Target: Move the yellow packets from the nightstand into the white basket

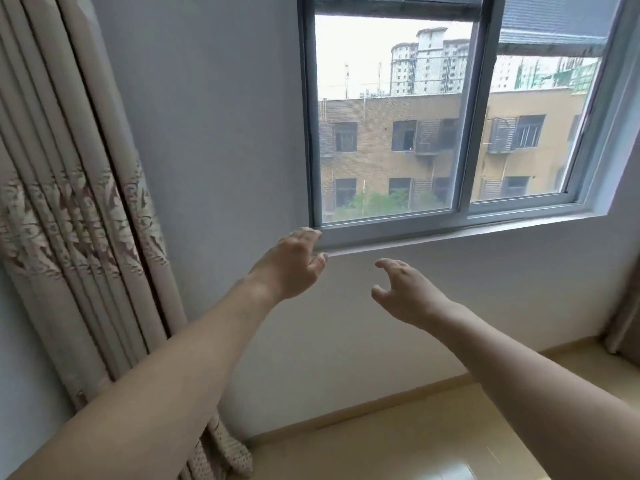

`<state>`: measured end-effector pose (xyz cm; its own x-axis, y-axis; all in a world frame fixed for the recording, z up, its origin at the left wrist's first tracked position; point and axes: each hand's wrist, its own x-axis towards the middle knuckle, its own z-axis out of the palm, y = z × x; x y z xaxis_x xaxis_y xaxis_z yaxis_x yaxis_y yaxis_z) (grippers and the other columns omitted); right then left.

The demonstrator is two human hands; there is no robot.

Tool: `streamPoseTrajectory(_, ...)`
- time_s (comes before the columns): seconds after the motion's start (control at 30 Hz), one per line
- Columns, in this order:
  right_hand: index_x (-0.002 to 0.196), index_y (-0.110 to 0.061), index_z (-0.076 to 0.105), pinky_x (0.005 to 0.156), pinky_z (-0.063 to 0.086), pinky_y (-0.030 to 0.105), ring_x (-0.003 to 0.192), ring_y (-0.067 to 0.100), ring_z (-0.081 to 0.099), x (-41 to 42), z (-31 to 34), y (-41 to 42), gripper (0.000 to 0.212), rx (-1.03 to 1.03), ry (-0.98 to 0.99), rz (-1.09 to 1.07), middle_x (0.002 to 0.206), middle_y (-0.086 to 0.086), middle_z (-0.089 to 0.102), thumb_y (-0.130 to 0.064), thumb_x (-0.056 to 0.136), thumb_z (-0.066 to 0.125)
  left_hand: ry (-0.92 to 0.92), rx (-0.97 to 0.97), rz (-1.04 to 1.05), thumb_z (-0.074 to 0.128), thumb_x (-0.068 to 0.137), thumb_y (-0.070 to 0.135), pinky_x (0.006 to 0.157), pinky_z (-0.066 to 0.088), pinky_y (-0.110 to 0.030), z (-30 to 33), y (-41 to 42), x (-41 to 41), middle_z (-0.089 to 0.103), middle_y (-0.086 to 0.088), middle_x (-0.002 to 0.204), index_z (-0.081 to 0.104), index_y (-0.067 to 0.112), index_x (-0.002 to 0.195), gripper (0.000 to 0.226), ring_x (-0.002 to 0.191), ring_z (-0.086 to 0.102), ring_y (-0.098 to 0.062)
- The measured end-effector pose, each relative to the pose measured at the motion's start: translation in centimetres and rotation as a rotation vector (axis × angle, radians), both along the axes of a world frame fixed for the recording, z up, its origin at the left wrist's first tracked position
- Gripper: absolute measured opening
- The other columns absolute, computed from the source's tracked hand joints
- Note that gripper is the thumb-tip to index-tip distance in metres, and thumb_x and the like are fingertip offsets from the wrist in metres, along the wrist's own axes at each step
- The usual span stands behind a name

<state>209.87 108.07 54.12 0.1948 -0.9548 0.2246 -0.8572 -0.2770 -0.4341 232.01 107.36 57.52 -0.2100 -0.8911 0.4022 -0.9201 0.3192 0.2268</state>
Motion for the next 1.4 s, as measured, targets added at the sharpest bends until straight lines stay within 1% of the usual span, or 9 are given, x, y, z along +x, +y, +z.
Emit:
streamPoseTrajectory(0.23,0.148,-0.013,0.034,0.116,0.027,0.032,0.141,0.019,0.034,-4.1,1.0,-14.3,0.061,0.034,-0.018,-0.162,0.154,0.003,0.035,-0.029,0.092,0.051,0.034,0.040,-0.140,0.045,0.099,0.038,0.111,0.036,-0.041,0.7,-18.7,-3.6,0.040,-0.002,0.150,0.040,0.014,0.145,0.052,0.138,0.038,-0.023)
streamPoseTrajectory(0.37,0.149,-0.013,0.032,0.114,0.027,0.031,0.141,0.019,0.033,-8.6,0.0,-20.9,0.060,0.071,-0.013,-0.260,0.154,0.003,0.034,-0.028,0.093,0.049,0.003,0.095,-0.258,0.043,0.100,0.039,0.112,0.032,-0.038,-0.7,-27.1,-9.5,0.035,0.001,0.153,0.036,0.017,0.148,0.053,0.140,0.035,-0.021)
streamPoseTrajectory(0.5,0.148,-0.016,0.033,0.113,0.029,0.032,0.140,0.019,0.034,-14.7,-1.4,-27.9,0.059,0.085,-0.043,-0.381,0.153,0.001,0.035,-0.030,0.093,0.048,-0.024,0.091,-0.374,0.043,0.100,0.038,0.110,0.030,-0.035,-2.1,-35.8,-16.8,0.035,0.000,0.152,0.035,0.016,0.147,0.053,0.138,0.036,-0.022)
streamPoseTrajectory(0.6,0.148,-0.018,0.033,0.112,0.030,0.032,0.140,0.018,0.034,-19.7,-2.1,-33.0,0.058,0.071,-0.071,-0.455,0.153,-0.001,0.035,-0.032,0.094,0.048,-0.034,0.078,-0.447,0.045,0.099,0.039,0.111,0.031,-0.035,-2.9,-42.1,-22.3,0.038,-0.001,0.150,0.037,0.017,0.146,0.052,0.136,0.039,-0.024)
streamPoseTrajectory(0.77,0.149,-0.018,0.033,0.110,0.029,0.030,0.139,0.018,0.035,-28.5,-1.6,-40.3,0.058,0.068,-0.103,-0.582,0.154,0.001,0.034,-0.031,0.094,0.048,-0.087,0.047,-0.558,0.046,0.099,0.037,0.108,0.035,-0.034,-1.5,-51.9,-31.9,0.041,-0.003,0.148,0.039,0.016,0.145,0.051,0.132,0.043,-0.025)
streamPoseTrajectory(0.9,0.148,-0.018,0.034,0.110,0.030,0.031,0.138,0.019,0.036,-35.3,-1.4,-45.0,0.057,0.060,-0.126,-0.683,0.153,0.001,0.035,-0.031,0.094,0.048,-0.067,0.019,-0.652,0.046,0.099,0.036,0.107,0.037,-0.035,-0.7,-58.1,-39.7,0.044,-0.004,0.145,0.042,0.015,0.142,0.048,0.131,0.045,-0.025)
streamPoseTrajectory(1.1,0.146,-0.017,0.036,0.112,0.032,0.036,0.137,0.020,0.038,-45.3,-3.1,-51.1,0.056,0.102,-0.140,-0.824,0.152,0.002,0.037,-0.030,0.093,0.048,-0.098,0.040,-0.814,0.046,0.099,0.037,0.108,0.035,-0.034,-3.1,-66.8,-52.4,0.042,-0.002,0.147,0.041,0.015,0.143,0.049,0.133,0.042,-0.025)
streamPoseTrajectory(1.27,0.145,-0.016,0.038,0.110,0.033,0.034,0.137,0.021,0.039,-54.9,-3.5,-57.4,0.056,0.060,-0.131,-0.959,0.150,0.004,0.039,-0.029,0.092,0.051,-0.099,0.016,-0.951,0.046,0.099,0.036,0.107,0.035,-0.034,-4.5,-74.4,-63.7,0.044,-0.004,0.146,0.043,0.014,0.142,0.049,0.133,0.042,-0.024)
streamPoseTrajectory(1.4,0.144,-0.018,0.040,0.109,0.033,0.033,0.136,0.021,0.039,-62.5,-2.2,-61.8,0.054,0.060,-0.140,-1.043,0.151,0.002,0.039,-0.030,0.092,0.051,-0.073,0.029,-1.013,0.045,0.099,0.036,0.107,0.036,-0.037,-3.5,-80.9,-72.8,0.044,-0.004,0.145,0.043,0.013,0.141,0.048,0.132,0.043,-0.026)
